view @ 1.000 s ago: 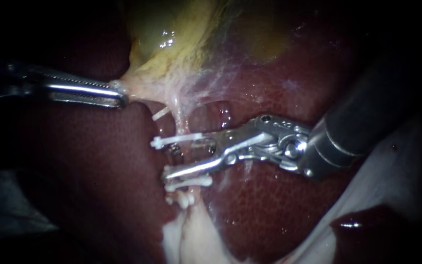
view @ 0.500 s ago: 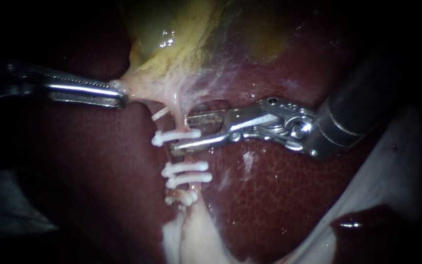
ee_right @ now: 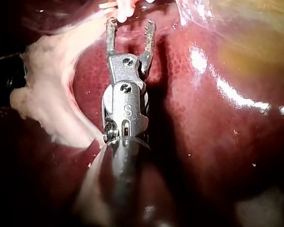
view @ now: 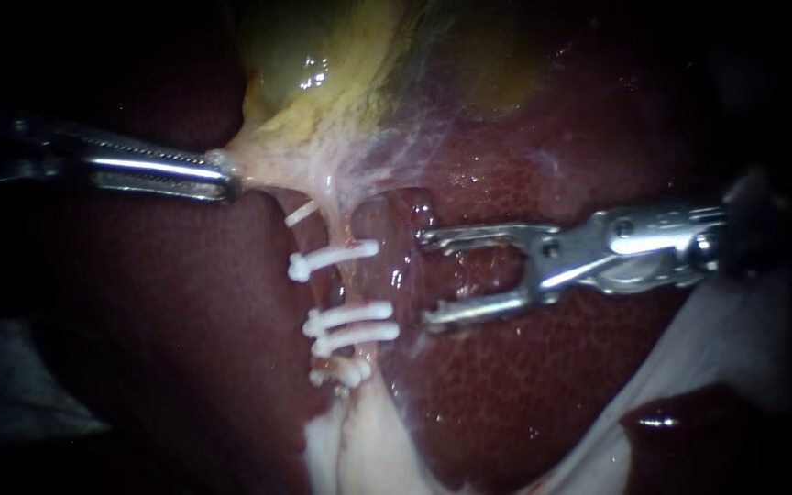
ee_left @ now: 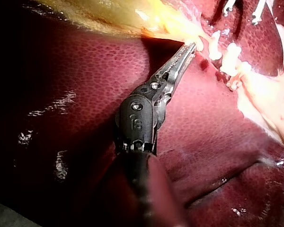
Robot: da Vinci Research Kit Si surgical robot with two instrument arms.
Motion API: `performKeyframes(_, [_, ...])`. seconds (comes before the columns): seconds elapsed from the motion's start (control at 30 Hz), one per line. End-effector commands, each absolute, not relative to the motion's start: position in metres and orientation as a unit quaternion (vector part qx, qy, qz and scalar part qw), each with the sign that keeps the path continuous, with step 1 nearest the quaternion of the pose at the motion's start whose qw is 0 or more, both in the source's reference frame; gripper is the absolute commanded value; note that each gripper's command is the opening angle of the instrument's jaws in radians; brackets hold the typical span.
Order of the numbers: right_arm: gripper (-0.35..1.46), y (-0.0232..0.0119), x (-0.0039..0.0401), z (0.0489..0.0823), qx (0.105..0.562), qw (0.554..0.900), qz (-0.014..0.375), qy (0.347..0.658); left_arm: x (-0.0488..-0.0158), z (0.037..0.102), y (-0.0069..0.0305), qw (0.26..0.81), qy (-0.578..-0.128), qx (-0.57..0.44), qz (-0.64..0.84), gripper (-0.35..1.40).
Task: Going back third clip right tube
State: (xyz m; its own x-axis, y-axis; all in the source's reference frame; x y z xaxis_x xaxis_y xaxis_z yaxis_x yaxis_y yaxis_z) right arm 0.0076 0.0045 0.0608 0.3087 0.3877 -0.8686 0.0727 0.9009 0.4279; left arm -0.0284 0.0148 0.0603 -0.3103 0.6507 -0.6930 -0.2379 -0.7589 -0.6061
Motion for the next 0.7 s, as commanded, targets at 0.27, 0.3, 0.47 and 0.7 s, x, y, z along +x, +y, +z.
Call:
performKeyframes(0.27, [0.49,0.0046,0.0035,0.0593,0.187,0.790,0.086,0.578,-0.0284,0.0603,0.0148,0.283,-0.201,-0.514,0.784,-0.35])
performKeyframes(0.3, [0.49,0.0046,0.0033,0.0593,0.185,0.790,0.085,0.578,-0.0285,0.0604,0.0148,0.283,-0.201,-0.514,0.784,-0.35])
performKeyframes(0.47, [0.49,0.0049,0.0022,0.0593,0.180,0.792,0.085,0.577,-0.0294,0.0615,0.0145,0.281,-0.200,-0.515,0.784,-0.35])
performKeyframes(0.7, [0.49,0.0051,0.0014,0.0589,0.183,0.791,0.084,0.577,-0.0318,0.0652,0.0146,0.272,-0.200,-0.512,0.790,-0.35])
